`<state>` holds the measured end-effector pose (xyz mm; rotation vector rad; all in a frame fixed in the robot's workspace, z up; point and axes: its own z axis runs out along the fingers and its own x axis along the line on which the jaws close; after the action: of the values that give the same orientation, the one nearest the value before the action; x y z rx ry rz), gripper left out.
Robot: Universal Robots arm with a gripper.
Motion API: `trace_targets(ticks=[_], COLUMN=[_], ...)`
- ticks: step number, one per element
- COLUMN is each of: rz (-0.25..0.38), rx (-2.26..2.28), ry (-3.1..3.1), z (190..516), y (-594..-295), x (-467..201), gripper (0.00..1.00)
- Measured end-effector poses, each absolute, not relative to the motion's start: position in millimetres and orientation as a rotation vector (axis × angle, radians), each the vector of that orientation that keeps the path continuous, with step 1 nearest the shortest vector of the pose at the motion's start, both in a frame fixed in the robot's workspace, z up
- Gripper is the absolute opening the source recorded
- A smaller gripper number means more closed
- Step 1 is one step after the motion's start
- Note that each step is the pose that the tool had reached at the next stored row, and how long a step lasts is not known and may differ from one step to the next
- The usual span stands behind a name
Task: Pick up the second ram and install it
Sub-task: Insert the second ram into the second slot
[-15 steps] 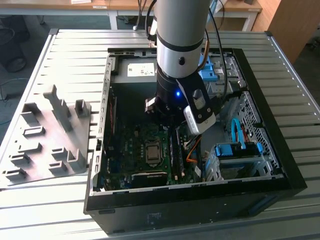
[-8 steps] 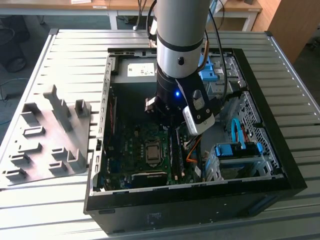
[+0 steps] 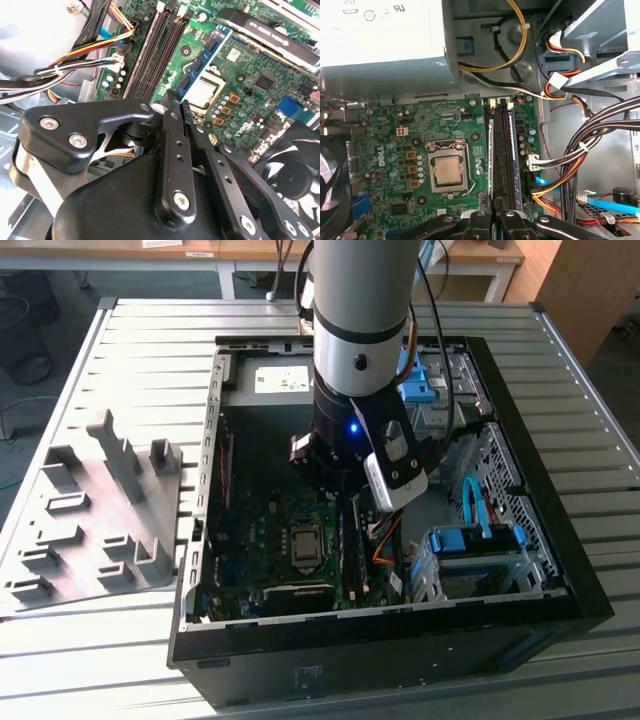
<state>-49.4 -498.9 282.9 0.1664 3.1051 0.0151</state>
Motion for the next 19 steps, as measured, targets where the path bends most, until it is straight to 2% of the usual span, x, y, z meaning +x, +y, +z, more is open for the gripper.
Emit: trace_targets(ticks=[10, 19], rz=[0.021, 0.021], rx=[-0.085, -0.089], ry=[3.109, 3.109], z=[282.5, 282.1], y=[-498.9, -498.9], x=[-49.4, -49.4], gripper=[0.14, 0.14])
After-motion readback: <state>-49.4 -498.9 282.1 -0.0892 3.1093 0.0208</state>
